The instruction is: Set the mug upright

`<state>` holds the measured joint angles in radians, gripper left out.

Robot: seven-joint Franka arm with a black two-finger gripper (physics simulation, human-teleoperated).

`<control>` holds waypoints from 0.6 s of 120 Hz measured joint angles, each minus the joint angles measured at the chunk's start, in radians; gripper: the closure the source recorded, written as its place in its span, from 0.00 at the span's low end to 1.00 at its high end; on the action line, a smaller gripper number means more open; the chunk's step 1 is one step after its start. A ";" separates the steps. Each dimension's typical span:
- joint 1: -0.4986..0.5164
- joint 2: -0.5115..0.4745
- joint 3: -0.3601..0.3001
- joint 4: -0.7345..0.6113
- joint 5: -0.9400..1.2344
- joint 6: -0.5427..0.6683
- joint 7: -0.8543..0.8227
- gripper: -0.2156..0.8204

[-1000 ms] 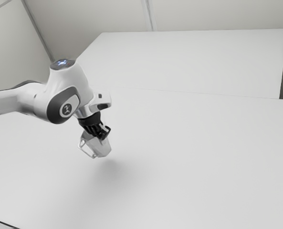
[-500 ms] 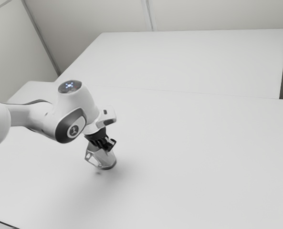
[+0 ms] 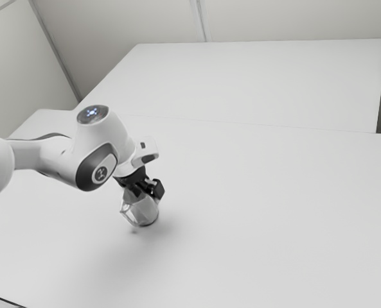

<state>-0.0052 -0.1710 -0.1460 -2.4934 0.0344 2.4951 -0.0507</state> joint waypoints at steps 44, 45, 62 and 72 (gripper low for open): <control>0.000 -0.009 0.000 0.282 -0.050 -0.313 0.000 0.24; 0.000 -0.007 0.000 0.289 -0.051 -0.321 0.000 0.24; 0.001 0.024 -0.001 0.421 -0.058 -0.458 -0.001 0.23; 0.002 0.042 -0.002 0.501 -0.059 -0.536 -0.002 0.22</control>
<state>-0.0035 -0.1292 -0.1478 -1.9926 -0.0249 1.9589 -0.0528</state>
